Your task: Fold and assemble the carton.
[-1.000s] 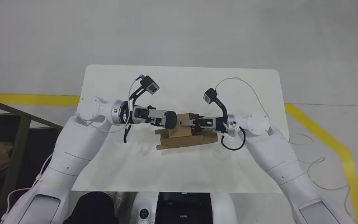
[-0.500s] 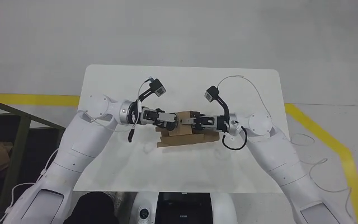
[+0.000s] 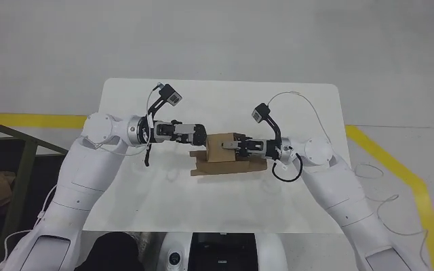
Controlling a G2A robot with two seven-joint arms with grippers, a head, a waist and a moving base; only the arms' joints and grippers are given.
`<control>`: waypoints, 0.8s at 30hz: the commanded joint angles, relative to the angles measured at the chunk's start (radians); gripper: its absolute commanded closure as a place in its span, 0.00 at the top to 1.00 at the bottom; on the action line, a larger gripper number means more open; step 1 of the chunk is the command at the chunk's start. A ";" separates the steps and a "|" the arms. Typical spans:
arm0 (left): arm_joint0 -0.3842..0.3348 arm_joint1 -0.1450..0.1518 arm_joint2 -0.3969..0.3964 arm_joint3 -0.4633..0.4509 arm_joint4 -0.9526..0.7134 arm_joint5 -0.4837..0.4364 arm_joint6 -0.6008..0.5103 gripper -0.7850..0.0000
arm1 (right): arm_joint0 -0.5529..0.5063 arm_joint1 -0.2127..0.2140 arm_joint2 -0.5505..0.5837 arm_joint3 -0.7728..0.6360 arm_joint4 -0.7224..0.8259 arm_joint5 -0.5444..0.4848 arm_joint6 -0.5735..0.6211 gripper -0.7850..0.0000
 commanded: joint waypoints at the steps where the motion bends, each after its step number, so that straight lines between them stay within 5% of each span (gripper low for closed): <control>1: 0.019 0.004 -0.019 -0.011 -0.001 0.004 -0.001 1.00 | -0.003 0.002 0.007 0.000 -0.005 0.001 -0.003 0.00; 12: 0.084 0.013 -0.040 -0.059 -0.002 0.040 -0.009 1.00 | -0.024 0.014 0.050 -0.030 -0.018 0.005 -0.016 0.00; 24: 0.060 0.007 0.001 0.025 0.044 0.029 -0.004 1.00 | -0.033 0.014 0.047 -0.081 0.016 0.004 0.012 0.00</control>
